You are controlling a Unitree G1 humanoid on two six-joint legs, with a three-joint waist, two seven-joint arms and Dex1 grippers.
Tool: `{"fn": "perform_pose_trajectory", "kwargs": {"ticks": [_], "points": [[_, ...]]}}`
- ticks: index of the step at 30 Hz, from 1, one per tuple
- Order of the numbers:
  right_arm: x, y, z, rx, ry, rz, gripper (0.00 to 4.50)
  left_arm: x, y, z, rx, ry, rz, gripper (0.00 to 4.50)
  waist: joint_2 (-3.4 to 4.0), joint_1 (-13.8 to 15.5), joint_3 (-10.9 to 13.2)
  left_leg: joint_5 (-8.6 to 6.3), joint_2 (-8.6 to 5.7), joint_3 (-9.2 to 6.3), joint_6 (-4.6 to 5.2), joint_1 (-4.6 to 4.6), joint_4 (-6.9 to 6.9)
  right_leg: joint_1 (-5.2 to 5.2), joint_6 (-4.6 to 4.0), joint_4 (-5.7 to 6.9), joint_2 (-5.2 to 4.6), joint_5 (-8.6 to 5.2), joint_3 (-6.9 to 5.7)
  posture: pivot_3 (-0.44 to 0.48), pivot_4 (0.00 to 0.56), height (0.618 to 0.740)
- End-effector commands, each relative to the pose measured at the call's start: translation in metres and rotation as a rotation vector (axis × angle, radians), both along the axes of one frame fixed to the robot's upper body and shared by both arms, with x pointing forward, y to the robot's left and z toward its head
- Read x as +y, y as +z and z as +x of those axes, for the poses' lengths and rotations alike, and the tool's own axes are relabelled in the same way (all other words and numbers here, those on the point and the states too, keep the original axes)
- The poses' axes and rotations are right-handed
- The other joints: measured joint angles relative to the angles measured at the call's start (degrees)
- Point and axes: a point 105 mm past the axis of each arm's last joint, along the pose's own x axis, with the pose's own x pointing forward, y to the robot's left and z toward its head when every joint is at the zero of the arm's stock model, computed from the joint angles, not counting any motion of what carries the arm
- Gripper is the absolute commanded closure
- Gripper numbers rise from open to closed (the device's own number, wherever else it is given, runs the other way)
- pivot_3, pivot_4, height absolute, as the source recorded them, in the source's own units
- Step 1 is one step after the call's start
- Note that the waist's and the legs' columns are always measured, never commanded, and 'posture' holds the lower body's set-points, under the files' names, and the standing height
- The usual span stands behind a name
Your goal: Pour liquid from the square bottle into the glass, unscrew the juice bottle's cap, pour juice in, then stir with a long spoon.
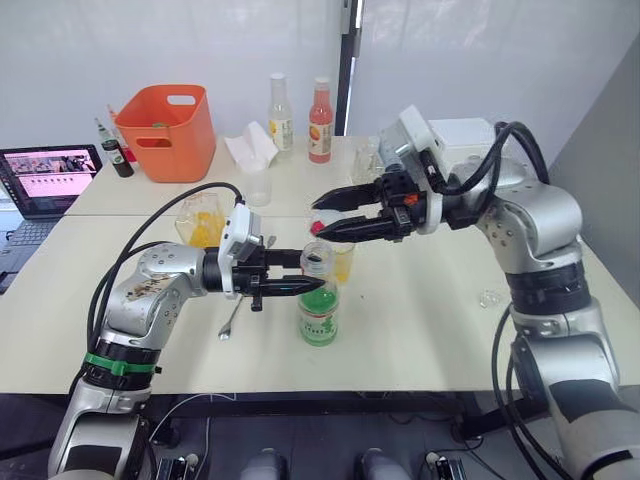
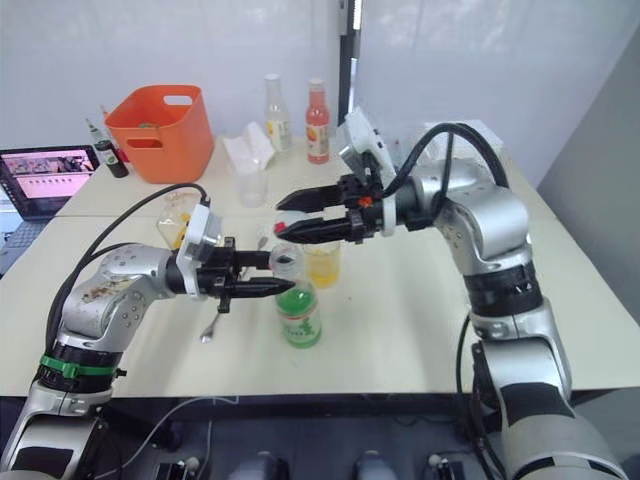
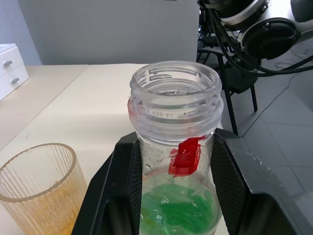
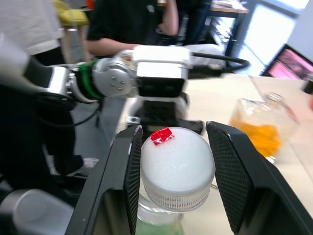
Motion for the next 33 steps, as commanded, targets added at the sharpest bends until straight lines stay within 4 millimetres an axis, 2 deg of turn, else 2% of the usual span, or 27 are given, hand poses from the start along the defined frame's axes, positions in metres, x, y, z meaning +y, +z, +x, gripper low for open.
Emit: {"fn": "perform_pose_trajectory", "kwargs": {"ticks": [1,5,7,12,15,18,23,33], "points": [[-0.040,-0.009,0.015,0.007,-0.293,0.026,2.88,0.000,-0.013,-0.002,0.046,-0.005,0.035,2.90,-0.01,0.2,0.0,0.00,-0.03,0.02,0.00,0.00,0.00,0.00,0.00,-0.03,-0.04,0.00,0.01,0.000,0.150,0.715],[-0.090,-0.048,0.025,0.092,-0.652,0.038,2.88,0.001,-0.013,-0.003,0.048,-0.002,0.029,2.90,0.00,0.2,0.0,0.00,-0.07,0.04,0.00,-0.02,-0.01,-0.03,0.01,-0.01,-0.07,0.00,0.04,0.000,0.150,0.715],[-0.115,-0.075,0.028,0.133,-0.853,0.051,2.88,0.002,-0.014,-0.003,0.048,0.000,0.027,2.90,0.00,0.0,0.0,0.00,-0.05,0.07,0.01,-0.01,-0.02,-0.04,0.01,-0.01,-0.05,0.00,0.09,0.000,0.150,0.715],[-0.140,-0.130,0.021,0.125,-1.149,0.039,2.88,0.003,-0.014,-0.002,0.044,0.004,0.025,2.90,0.02,-0.4,0.0,0.00,-0.02,0.09,0.00,0.04,-0.04,0.00,0.02,-0.02,0.01,-0.01,0.13,0.000,0.150,0.715],[-0.144,-0.143,0.019,0.122,-1.219,0.055,2.88,0.003,-0.014,-0.001,0.043,0.004,0.025,2.90,0.05,-0.4,0.0,0.00,-0.04,0.10,0.00,0.04,-0.04,-0.02,0.02,-0.01,0.01,-0.01,0.17,0.000,0.150,0.715],[-0.150,-0.164,0.018,0.152,-1.299,0.075,2.88,0.003,-0.014,-0.001,0.042,0.002,0.026,2.90,0.04,-0.4,0.0,0.00,-0.03,0.12,0.00,0.09,-0.03,0.03,0.03,-0.02,0.02,-0.01,0.19,0.000,0.150,0.715],[-0.152,-0.183,0.017,0.187,-1.334,0.079,2.88,0.004,-0.014,-0.001,0.037,-0.001,0.028,2.90,0.04,-0.4,0.0,0.00,-0.02,0.11,0.00,0.07,-0.03,0.03,0.03,-0.04,0.05,-0.01,0.18,0.000,0.150,0.715],[-0.152,-0.194,0.018,0.227,-1.340,0.084,2.88,0.005,-0.013,-0.001,0.032,-0.001,0.029,2.90,0.05,-0.4,0.0,0.00,0.00,0.10,0.00,0.13,-0.03,0.10,0.03,-0.04,0.07,-0.01,0.18,0.000,0.150,0.715]]}}
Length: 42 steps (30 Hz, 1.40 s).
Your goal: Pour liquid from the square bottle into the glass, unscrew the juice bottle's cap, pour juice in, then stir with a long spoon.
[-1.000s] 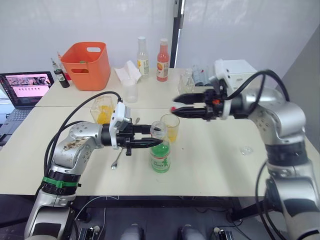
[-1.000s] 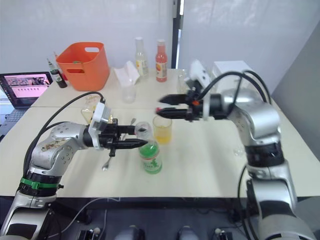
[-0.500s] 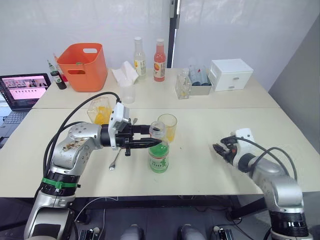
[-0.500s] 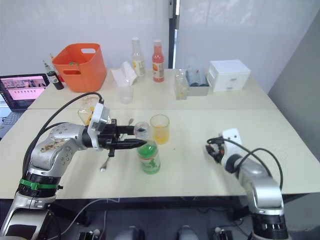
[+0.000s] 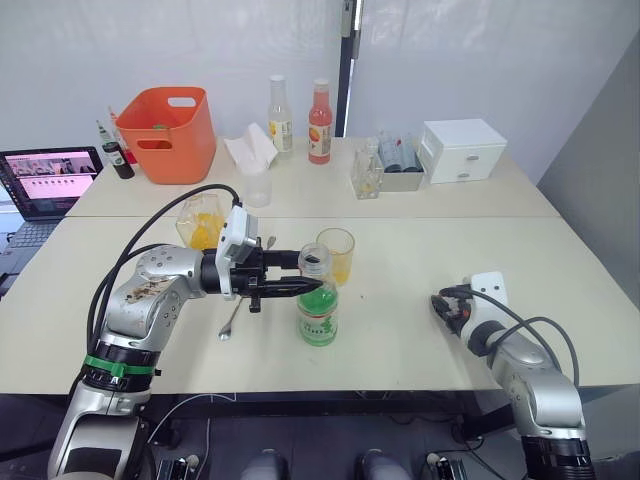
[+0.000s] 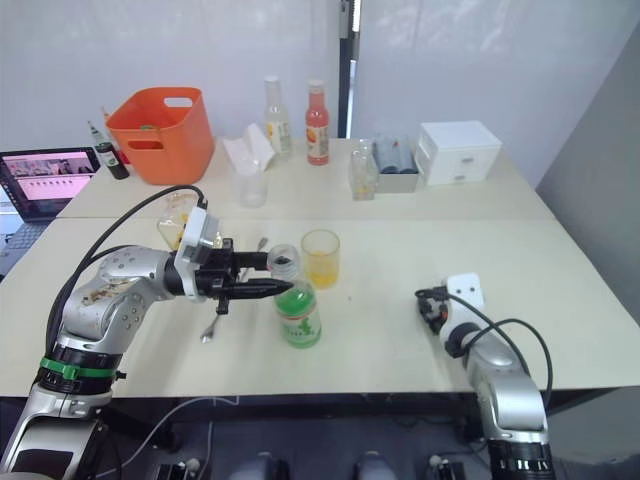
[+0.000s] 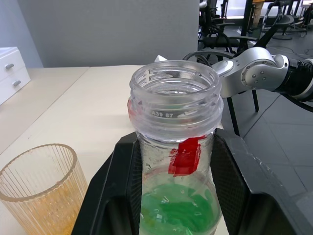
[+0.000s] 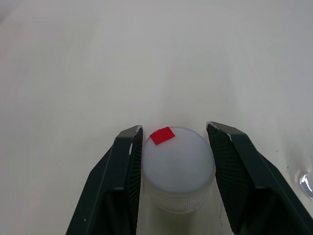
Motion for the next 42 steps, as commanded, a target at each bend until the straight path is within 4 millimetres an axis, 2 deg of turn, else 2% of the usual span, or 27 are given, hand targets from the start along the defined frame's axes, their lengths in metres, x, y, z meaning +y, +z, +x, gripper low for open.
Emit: {"fn": "perform_pose_trajectory", "kwargs": {"ticks": [1,5,7,10,13,17,20,23,26,28,31,34,38,42], "points": [[-0.004,0.000,0.001,-0.005,-0.024,0.015,2.88,0.001,-0.011,-0.001,0.043,-0.005,0.036,2.90,0.00,0.0,0.0,0.00,0.00,0.00,0.00,0.01,0.00,0.00,0.00,0.00,0.01,0.00,0.00,0.000,0.150,0.715],[-0.003,-0.004,0.001,0.002,-0.028,0.038,2.88,0.000,-0.010,-0.001,0.041,-0.004,0.036,2.90,-0.01,0.0,0.0,0.00,0.01,0.00,0.00,0.01,0.00,0.01,0.00,0.00,0.01,0.00,0.00,0.000,0.150,0.715],[-0.004,-0.004,0.001,0.001,-0.032,0.042,1.87,0.000,-0.010,-0.001,0.040,-0.003,0.037,2.90,-0.01,0.0,0.0,0.00,0.01,0.00,0.00,0.02,0.00,0.01,0.00,0.00,0.01,0.00,0.00,0.000,0.150,0.715],[-0.002,0.005,0.002,-0.047,-0.026,0.068,0.93,0.000,-0.009,-0.001,0.040,-0.002,0.035,2.90,0.00,0.0,0.0,0.00,0.00,0.00,0.00,0.00,0.00,-0.01,0.00,0.01,0.00,0.00,0.01,0.000,0.150,0.715],[0.002,0.024,0.003,-0.134,0.009,0.077,0.04,0.000,-0.008,-0.001,0.039,0.001,0.030,2.90,0.01,0.0,0.0,0.00,0.01,0.00,0.00,0.00,0.00,-0.02,0.00,0.01,0.01,0.00,0.01,0.000,0.150,0.715],[0.015,0.060,0.001,-0.278,0.104,0.069,0.04,0.001,-0.004,-0.002,0.032,0.004,0.006,2.90,0.01,-0.1,0.0,0.00,0.01,0.00,0.00,-0.01,0.00,-0.03,0.00,0.01,0.01,0.00,0.01,0.000,0.150,0.715],[0.029,0.079,-0.004,-0.336,0.194,0.079,0.04,0.003,0.004,-0.004,0.024,0.007,-0.025,2.90,0.00,-0.1,0.0,0.00,0.01,0.00,0.00,-0.02,0.00,-0.04,0.00,0.02,0.01,0.00,0.01,0.000,0.150,0.715],[0.048,0.097,-0.012,-0.361,0.294,0.100,0.04,0.008,0.014,-0.008,0.007,0.025,-0.043,2.90,0.00,-0.1,0.0,0.00,0.04,-0.03,0.00,-0.06,0.00,-0.07,0.00,0.02,0.04,0.00,0.00,0.000,0.150,0.715],[0.073,0.113,-0.025,-0.363,0.437,0.111,0.04,0.024,0.027,-0.007,-0.013,0.092,-0.056,2.90,-0.01,-0.3,0.0,0.00,0.04,-0.03,0.00,-0.13,0.00,-0.15,0.00,0.02,0.03,0.00,0.00,0.000,0.150,0.715],[0.078,0.115,-0.028,-0.355,0.464,0.108,0.04,0.028,0.030,-0.007,-0.017,0.112,-0.057,2.90,-0.01,-0.2,0.0,0.00,0.06,-0.06,0.00,-0.13,0.00,-0.16,0.00,0.02,0.04,0.00,-0.02,0.000,0.150,0.715],[0.100,0.111,-0.039,-0.313,0.587,0.112,0.04,0.047,0.045,0.002,-0.065,0.201,-0.048,2.90,-0.07,0.0,0.0,0.00,0.03,-0.06,0.00,-0.13,0.00,-0.13,0.00,0.01,0.01,0.00,-0.04,0.000,0.150,0.715],[0.109,0.106,-0.041,-0.275,0.624,0.114,0.04,0.057,0.052,0.012,-0.115,0.260,-0.035,2.90,-0.09,0.3,0.0,0.00,0.00,-0.06,0.00,-0.14,0.01,-0.12,0.00,0.00,-0.02,0.00,-0.06,0.000,0.150,0.715],[0.114,0.097,-0.040,-0.230,0.630,0.111,0.04,0.057,0.060,0.026,-0.190,0.304,-0.035,2.90,-0.09,0.5,0.1,0.00,-0.06,-0.06,0.00,-0.18,0.06,-0.11,0.00,-0.01,-0.06,0.00,-0.08,0.000,0.150,0.715],[0.119,0.091,-0.039,-0.192,0.635,0.123,0.04,0.049,0.061,0.055,-0.349,0.369,0.017,2.90,-0.10,0.8,0.1,0.01,-0.05,-0.12,0.00,-0.32,0.16,-0.18,0.00,0.01,-0.02,0.00,-0.17,0.000,0.150,0.715]]}}
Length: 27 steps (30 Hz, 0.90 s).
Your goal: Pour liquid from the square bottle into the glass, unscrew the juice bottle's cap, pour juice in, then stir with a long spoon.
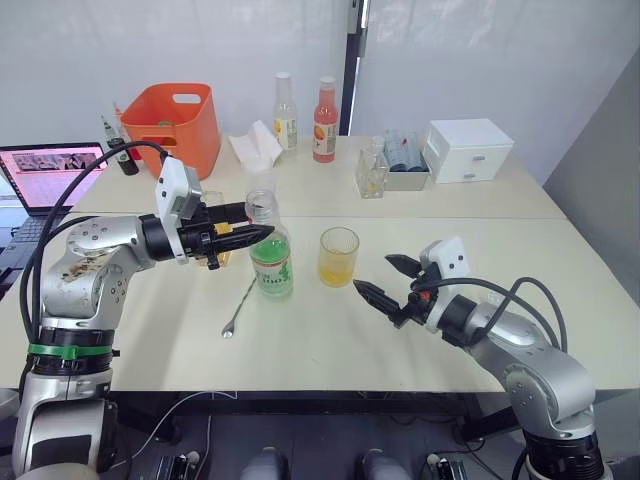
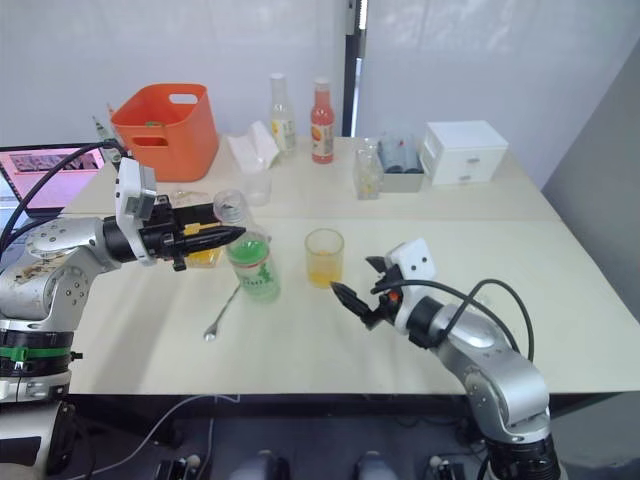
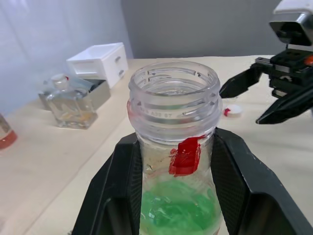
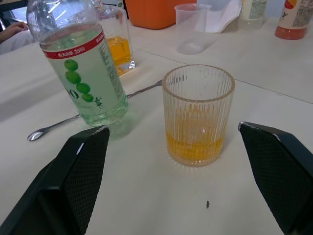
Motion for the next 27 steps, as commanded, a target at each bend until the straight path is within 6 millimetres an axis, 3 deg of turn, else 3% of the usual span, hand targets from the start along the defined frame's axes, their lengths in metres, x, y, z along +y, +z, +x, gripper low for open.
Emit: {"fn": "perform_pose_trajectory", "kwargs": {"ticks": [1,10,16,27], "points": [[0.006,0.006,-0.002,-0.012,0.019,-0.001,0.04,-0.007,0.017,0.016,-0.190,0.045,0.052,2.90,-0.01,0.0,0.0,0.00,0.00,0.00,0.00,-0.02,0.03,0.00,0.00,0.00,0.01,0.00,0.00,0.000,0.150,0.715],[0.007,0.003,0.000,0.007,-0.015,-0.008,0.04,-0.042,0.022,0.059,-0.488,0.112,0.102,2.90,-0.04,0.5,0.0,-0.01,-0.05,-0.01,0.02,-0.17,0.07,-0.08,0.03,-0.02,-0.03,0.02,-0.01,0.000,0.150,0.715],[0.009,0.004,0.002,0.006,-0.047,0.004,0.04,-0.066,0.012,0.070,-0.640,0.125,0.172,2.90,-0.05,0.5,0.0,-0.02,-0.06,-0.03,0.03,-0.26,0.11,-0.13,0.06,-0.02,-0.03,0.04,-0.03,0.000,0.150,0.715],[0.009,0.009,0.002,-0.009,-0.076,0.018,0.04,-0.088,0.002,0.072,-0.860,0.145,0.309,2.90,-0.07,0.6,0.0,-0.02,-0.06,-0.07,0.03,-0.42,0.19,-0.21,0.10,0.00,-0.04,0.06,-0.10,0.000,0.150,0.715]]}}
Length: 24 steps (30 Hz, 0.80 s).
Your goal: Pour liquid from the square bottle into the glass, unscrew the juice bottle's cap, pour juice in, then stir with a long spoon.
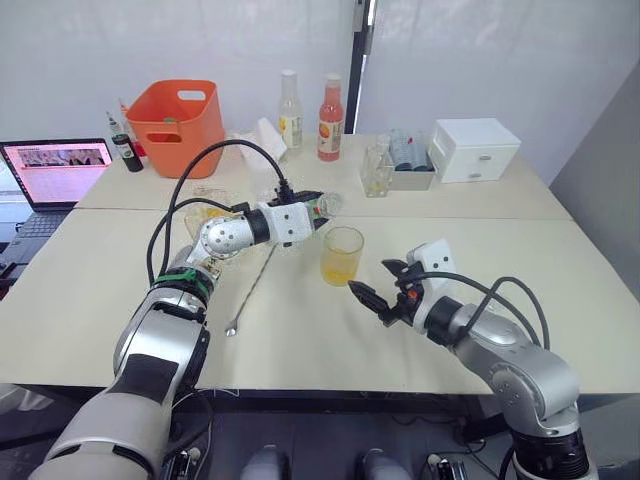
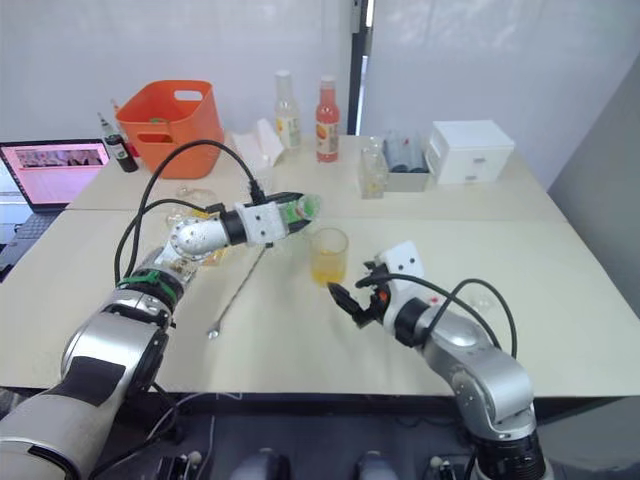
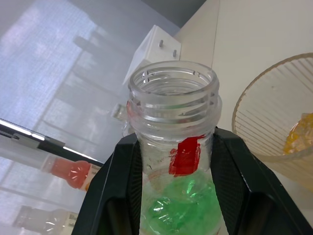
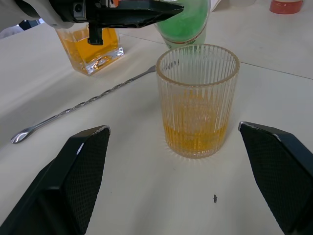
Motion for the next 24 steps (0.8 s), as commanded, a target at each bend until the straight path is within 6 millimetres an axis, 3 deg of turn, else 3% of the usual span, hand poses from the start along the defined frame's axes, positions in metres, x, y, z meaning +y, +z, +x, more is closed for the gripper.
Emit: {"fn": "perform_pose_trajectory", "kwargs": {"ticks": [1,9,24], "points": [[0.002,0.017,-0.004,-0.067,0.005,0.008,0.04,-0.010,0.033,-0.004,-0.170,-0.022,-0.024,2.90,0.00,0.0,0.0,0.00,0.00,0.00,0.01,-0.01,0.03,0.00,0.01,0.00,0.00,0.00,-0.01,0.000,0.150,0.715],[0.004,0.023,-0.008,-0.072,-0.003,0.024,0.04,-0.020,0.019,-0.003,-0.270,-0.014,0.098,2.90,0.00,0.1,0.0,-0.04,0.00,-0.03,0.06,-0.09,0.24,0.00,0.03,0.06,0.00,0.01,-0.06,0.000,0.150,0.715],[0.007,0.025,-0.009,-0.074,-0.016,0.042,0.04,-0.023,0.017,0.000,-0.454,0.012,0.206,2.90,0.00,0.1,0.0,-0.05,-0.02,-0.06,0.07,-0.17,0.29,-0.04,0.06,0.07,-0.02,0.03,-0.09,0.000,0.150,0.715]]}}
